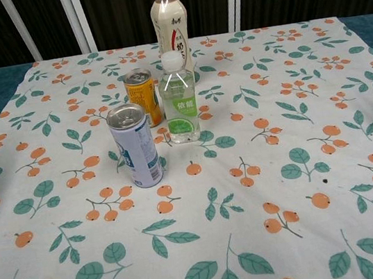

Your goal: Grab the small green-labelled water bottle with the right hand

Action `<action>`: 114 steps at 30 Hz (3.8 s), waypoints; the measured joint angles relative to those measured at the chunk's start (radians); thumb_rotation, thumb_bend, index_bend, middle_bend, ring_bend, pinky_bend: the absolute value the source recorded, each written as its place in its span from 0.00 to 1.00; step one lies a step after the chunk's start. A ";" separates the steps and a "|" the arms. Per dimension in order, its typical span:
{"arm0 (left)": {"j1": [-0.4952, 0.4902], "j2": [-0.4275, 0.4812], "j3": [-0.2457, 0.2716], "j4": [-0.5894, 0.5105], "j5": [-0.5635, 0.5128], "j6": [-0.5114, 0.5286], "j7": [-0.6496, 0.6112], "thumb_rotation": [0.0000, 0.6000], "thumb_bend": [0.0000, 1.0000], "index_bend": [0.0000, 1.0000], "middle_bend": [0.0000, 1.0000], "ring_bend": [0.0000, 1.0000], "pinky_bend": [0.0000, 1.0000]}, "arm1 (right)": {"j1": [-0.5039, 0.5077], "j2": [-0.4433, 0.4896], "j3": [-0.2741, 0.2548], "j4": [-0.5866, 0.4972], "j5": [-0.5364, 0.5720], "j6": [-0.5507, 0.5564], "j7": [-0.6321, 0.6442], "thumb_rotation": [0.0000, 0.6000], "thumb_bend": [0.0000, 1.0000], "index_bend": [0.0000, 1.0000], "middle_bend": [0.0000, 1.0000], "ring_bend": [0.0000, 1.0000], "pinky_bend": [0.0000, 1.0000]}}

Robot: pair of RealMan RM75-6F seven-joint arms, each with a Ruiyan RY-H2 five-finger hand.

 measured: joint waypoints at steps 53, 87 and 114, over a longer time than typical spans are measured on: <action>-0.001 0.004 -0.007 -0.015 -0.026 -0.018 -0.016 1.00 0.48 0.15 0.00 0.03 0.00 | 0.423 0.000 0.171 -0.020 0.203 -0.616 0.515 1.00 0.20 0.04 0.09 0.09 0.18; -0.016 0.014 -0.017 -0.021 -0.064 -0.057 -0.022 1.00 0.48 0.14 0.00 0.03 0.00 | 0.743 -0.474 0.295 0.234 0.584 -0.814 0.381 1.00 0.28 0.20 0.27 0.22 0.18; -0.021 0.017 -0.017 -0.030 -0.078 -0.065 -0.016 1.00 0.48 0.14 0.00 0.03 0.00 | 0.832 -0.621 0.367 0.328 0.670 -0.769 0.240 1.00 0.36 0.47 0.50 0.44 0.27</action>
